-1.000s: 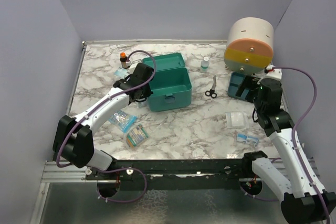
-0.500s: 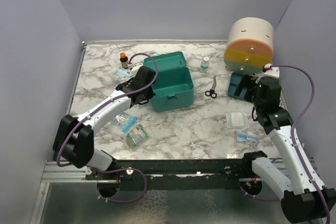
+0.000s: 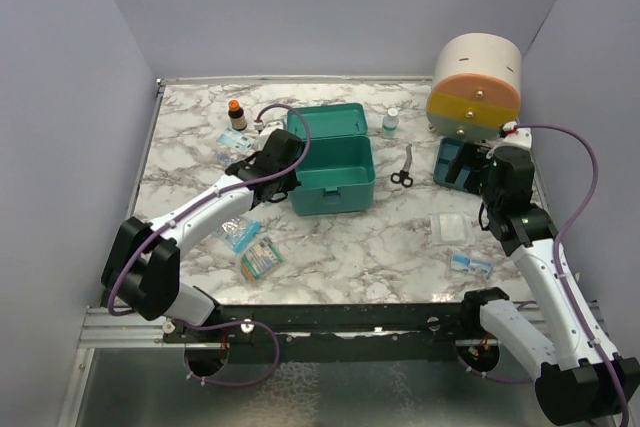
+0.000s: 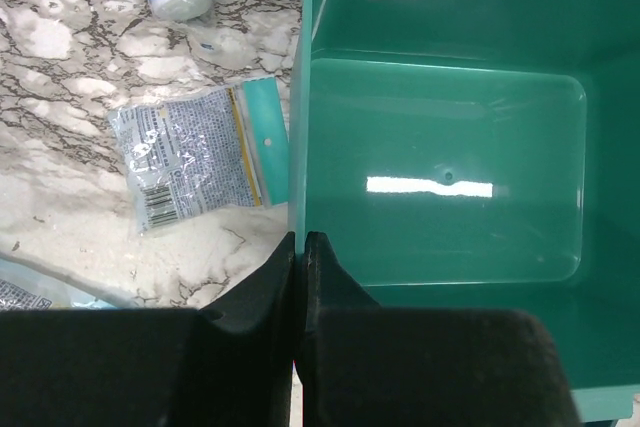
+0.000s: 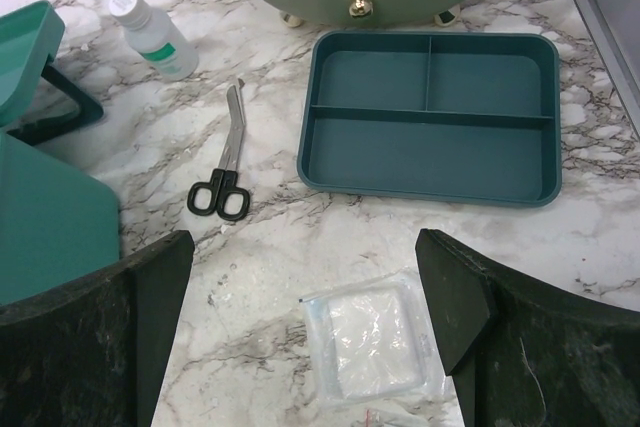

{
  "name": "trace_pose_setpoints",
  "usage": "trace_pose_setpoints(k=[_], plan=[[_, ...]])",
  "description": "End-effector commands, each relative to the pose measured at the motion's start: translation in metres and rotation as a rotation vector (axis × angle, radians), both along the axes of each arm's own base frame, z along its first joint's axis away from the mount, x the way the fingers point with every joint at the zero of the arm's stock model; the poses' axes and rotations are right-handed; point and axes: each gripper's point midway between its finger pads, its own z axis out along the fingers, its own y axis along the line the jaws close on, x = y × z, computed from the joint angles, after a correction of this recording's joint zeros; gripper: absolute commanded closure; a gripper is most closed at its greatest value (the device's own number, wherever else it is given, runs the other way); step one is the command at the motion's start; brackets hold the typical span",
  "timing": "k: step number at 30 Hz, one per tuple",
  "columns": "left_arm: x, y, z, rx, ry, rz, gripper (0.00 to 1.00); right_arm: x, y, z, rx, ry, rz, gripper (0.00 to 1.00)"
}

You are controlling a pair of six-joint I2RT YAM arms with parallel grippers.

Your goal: Organize the medicine kit

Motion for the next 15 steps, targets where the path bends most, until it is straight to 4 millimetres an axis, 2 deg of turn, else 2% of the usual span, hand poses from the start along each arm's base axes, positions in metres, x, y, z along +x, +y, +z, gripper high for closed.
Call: trace_pose_setpoints(k=[1, 5, 15], plan=[[0.009, -0.015, 0.003, -0.042, -0.045, -0.009, 1.00, 0.003, 0.004, 0.006, 0.015, -0.034, 0.012, 0.05], [0.010, -0.021, -0.002, -0.041, -0.038, -0.014, 1.00, 0.003, 0.003, 0.008, 0.005, -0.037, 0.014, 0.05], [0.010, -0.020, -0.011, -0.011, -0.023, -0.017, 1.00, 0.004, 0.003, 0.007, -0.015, -0.035, 0.024, 0.04]])
